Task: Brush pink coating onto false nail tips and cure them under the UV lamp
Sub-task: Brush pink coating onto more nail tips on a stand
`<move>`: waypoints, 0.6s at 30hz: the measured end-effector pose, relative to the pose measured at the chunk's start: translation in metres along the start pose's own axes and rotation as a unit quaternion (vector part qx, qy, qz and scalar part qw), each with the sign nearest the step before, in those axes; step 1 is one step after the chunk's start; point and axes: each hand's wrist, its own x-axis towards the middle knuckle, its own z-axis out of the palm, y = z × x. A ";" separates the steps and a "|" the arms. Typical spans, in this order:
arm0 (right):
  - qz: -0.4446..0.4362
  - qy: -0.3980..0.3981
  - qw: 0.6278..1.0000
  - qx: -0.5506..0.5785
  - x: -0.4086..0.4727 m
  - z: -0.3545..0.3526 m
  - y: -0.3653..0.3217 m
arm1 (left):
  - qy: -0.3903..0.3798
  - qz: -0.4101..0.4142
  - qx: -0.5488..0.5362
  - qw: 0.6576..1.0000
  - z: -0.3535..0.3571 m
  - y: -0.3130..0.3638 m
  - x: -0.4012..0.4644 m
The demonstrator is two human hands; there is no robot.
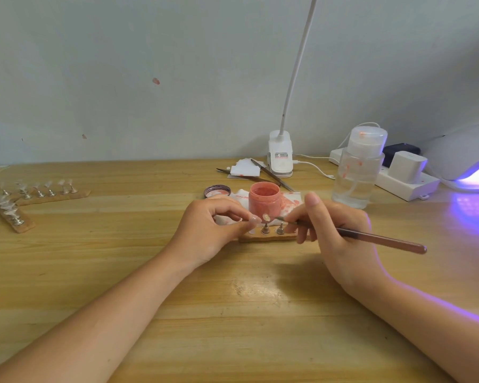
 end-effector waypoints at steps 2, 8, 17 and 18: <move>-0.024 -0.010 0.999 -0.033 0.000 0.000 -0.001 | 0.012 -0.004 -0.006 1.000 0.000 0.000 0.000; -0.060 -0.045 0.990 -0.121 0.001 0.003 -0.005 | 0.017 -0.050 -0.027 0.998 0.002 0.000 -0.001; -0.049 -0.083 0.993 -0.068 -0.003 0.002 0.003 | 0.010 -0.053 -0.001 0.999 0.002 0.002 -0.001; -0.052 -0.075 0.993 -0.081 -0.001 0.003 0.002 | 0.010 -0.052 -0.003 0.999 0.002 0.002 0.000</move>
